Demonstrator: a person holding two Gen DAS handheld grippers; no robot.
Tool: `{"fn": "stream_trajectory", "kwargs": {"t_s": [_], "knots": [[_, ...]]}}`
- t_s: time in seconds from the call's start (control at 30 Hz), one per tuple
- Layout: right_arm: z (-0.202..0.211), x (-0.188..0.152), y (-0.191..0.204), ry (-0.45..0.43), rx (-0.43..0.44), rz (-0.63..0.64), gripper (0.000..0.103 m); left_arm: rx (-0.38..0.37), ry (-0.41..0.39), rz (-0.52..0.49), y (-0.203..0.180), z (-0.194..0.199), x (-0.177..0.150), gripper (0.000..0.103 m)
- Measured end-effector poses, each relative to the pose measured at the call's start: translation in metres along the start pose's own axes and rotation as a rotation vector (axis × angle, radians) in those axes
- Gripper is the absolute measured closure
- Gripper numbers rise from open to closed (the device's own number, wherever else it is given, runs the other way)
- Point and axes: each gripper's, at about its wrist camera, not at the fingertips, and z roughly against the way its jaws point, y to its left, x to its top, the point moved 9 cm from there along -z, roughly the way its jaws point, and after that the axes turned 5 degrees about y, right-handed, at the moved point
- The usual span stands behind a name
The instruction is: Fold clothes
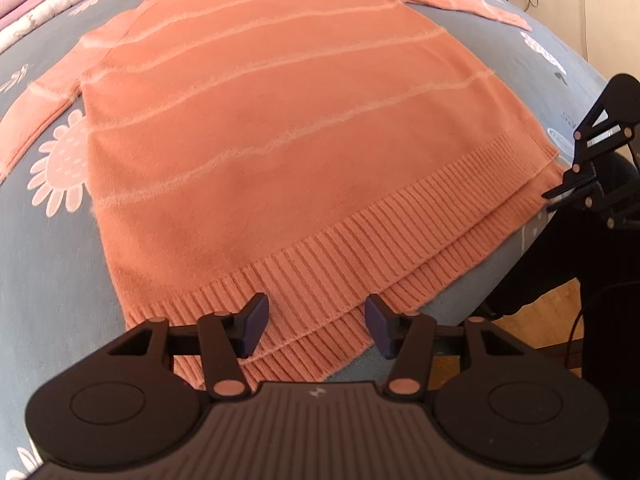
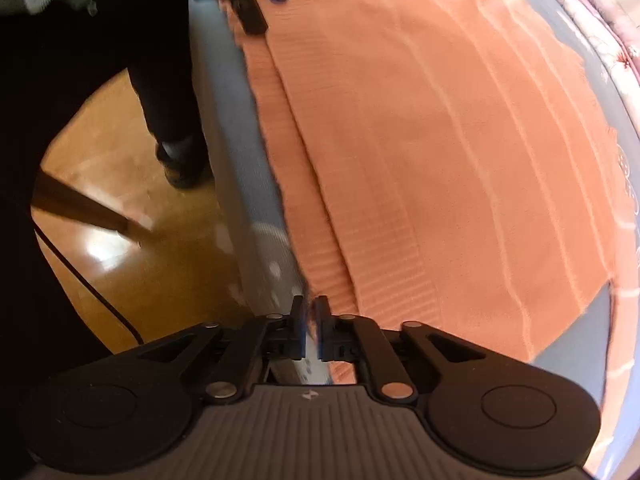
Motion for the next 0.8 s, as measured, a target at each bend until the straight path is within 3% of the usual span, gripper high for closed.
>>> {"fn": "stream_trajectory", "kwargs": {"t_s": [0.07, 0.17, 0.3, 0.43, 0.53, 0.63, 0.7, 0.77, 0.8], "knots": [[0.012, 0.010, 0.003, -0.058, 0.019, -0.011, 0.090, -0.019, -0.014, 0.033, 0.006, 0.008, -0.001, 0.049], [0.019, 0.033, 0.010, -0.141, 0.003, -0.017, 0.086, -0.021, -0.047, 0.116, 0.023, 0.023, 0.000, 0.038], [0.016, 0.075, 0.022, -0.213, -0.015, -0.018, 0.086, 0.020, -0.092, 0.226, 0.049, 0.043, 0.001, 0.032], [0.003, 0.120, 0.044, -0.262, 0.002, 0.018, 0.086, 0.072, -0.122, 0.251, 0.064, 0.053, 0.001, 0.028], [-0.001, 0.142, 0.051, -0.272, -0.033, 0.063, 0.085, 0.084, -0.132, 0.251, 0.068, 0.055, -0.003, 0.028], [-0.001, 0.150, 0.045, -0.227, -0.082, 0.097, 0.087, 0.069, -0.131, 0.257, 0.068, 0.053, -0.009, 0.028], [-0.011, 0.155, 0.056, -0.208, -0.035, 0.102, 0.100, 0.059, -0.128, 0.258, 0.068, 0.052, -0.013, 0.027], [-0.012, 0.153, 0.063, -0.190, -0.026, 0.119, 0.101, 0.054, -0.126, 0.260, 0.066, 0.052, -0.017, 0.027], [-0.020, 0.152, 0.070, -0.169, 0.038, 0.108, 0.102, 0.051, -0.124, 0.262, 0.066, 0.051, -0.018, 0.027]]}}
